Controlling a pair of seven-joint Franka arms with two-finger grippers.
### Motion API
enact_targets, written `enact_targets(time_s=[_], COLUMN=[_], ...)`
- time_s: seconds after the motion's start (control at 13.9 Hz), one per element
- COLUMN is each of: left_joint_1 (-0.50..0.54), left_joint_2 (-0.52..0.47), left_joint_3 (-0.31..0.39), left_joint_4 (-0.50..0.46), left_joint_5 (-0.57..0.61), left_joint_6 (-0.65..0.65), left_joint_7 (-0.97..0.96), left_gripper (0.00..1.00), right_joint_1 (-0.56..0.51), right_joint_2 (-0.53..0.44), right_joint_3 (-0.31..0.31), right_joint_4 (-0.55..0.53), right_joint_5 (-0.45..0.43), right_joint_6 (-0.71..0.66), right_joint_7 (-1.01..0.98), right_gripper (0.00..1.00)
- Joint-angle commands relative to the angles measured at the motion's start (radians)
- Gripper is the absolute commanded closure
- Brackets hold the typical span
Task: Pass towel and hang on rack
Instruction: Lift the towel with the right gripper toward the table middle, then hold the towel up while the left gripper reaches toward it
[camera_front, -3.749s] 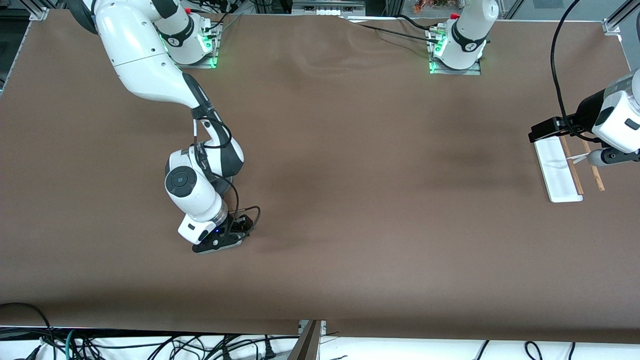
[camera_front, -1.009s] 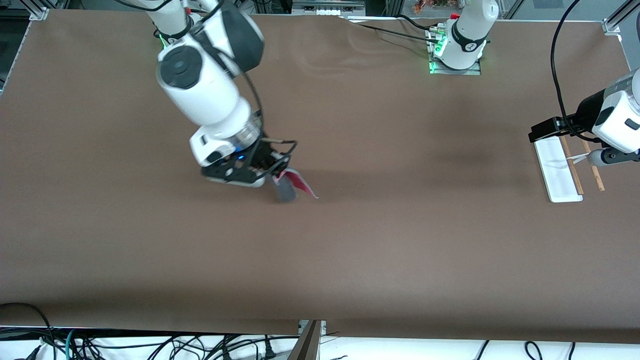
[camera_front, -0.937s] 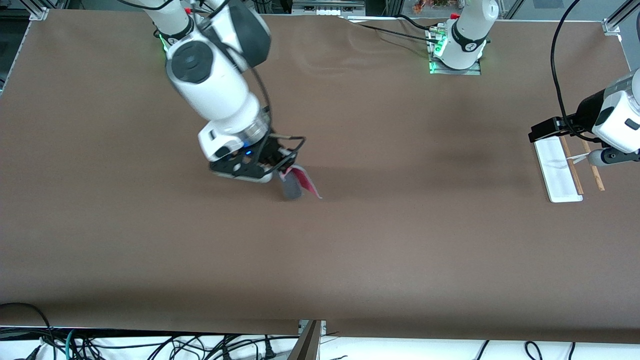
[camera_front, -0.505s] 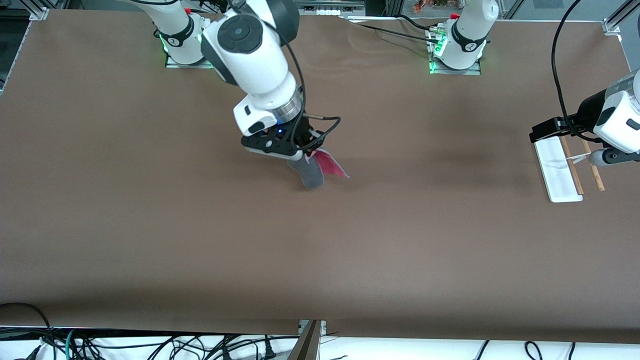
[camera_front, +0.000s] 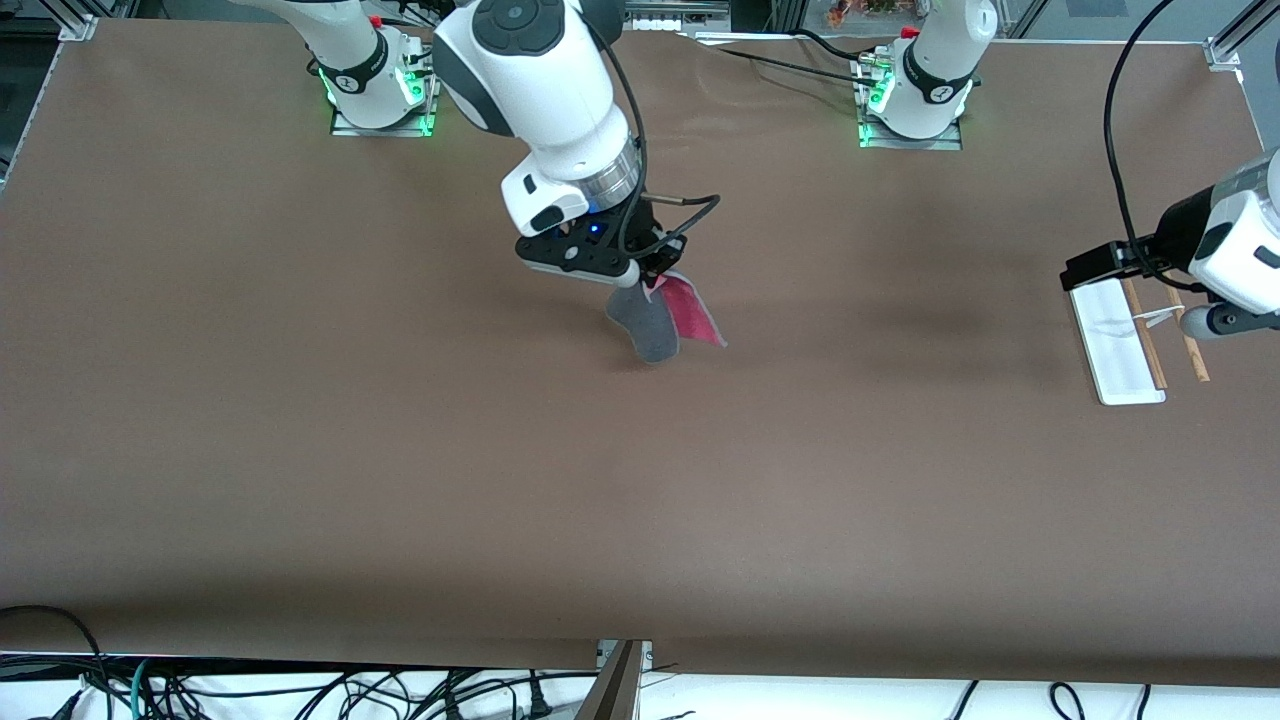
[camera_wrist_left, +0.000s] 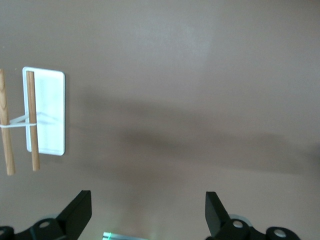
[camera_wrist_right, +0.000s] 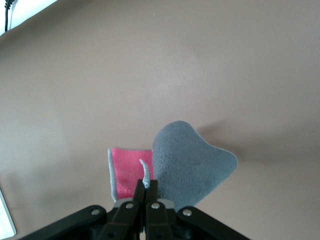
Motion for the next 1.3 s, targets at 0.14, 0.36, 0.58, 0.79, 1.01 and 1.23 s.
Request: enact_targets(time_s=[0.14, 0.36, 0.58, 0.79, 1.01, 1.23], left_joint_1=[-0.001, 0.002, 0.005, 0.003, 0.005, -0.018], left_joint_2=[0.137, 0.147, 0.168, 0.217, 0.283, 0.326], left_joint_3=[-0.030, -0.030, -0.030, -0.030, -0.030, -0.030], left_joint_4=[-0.013, -0.013, -0.024, -0.074, -0.102, -0.102], left_joint_5=[-0.030, -0.079, -0.255, -0.426, -0.588, -0.713], left_joint_6=[0.031, 0.052, 0.109, 0.230, 0.327, 0.385], left_joint_7=[0.019, 0.181, 0.325, 0.616, 0.856, 1.083], left_gripper=[0.00, 0.00, 0.00, 0.00, 0.00, 0.00], right_joint_1=[0.006, 0.024, 0.032, 0.053, 0.070, 0.075], right_joint_2=[0.009, 0.009, 0.014, 0.023, 0.028, 0.028], right_joint_3=[0.000, 0.000, 0.000, -0.002, -0.002, -0.002], right_joint_4=[0.054, 0.054, 0.054, 0.054, 0.054, 0.054], right_joint_5=[-0.006, -0.006, -0.006, -0.011, -0.012, -0.014], right_joint_6=[-0.010, -0.008, 0.025, 0.035, 0.065, 0.093], right_joint_7=[0.024, 0.064, 0.090, 0.148, 0.200, 0.211], right_gripper=[1.00, 1.00, 1.00, 1.00, 1.00, 1.00])
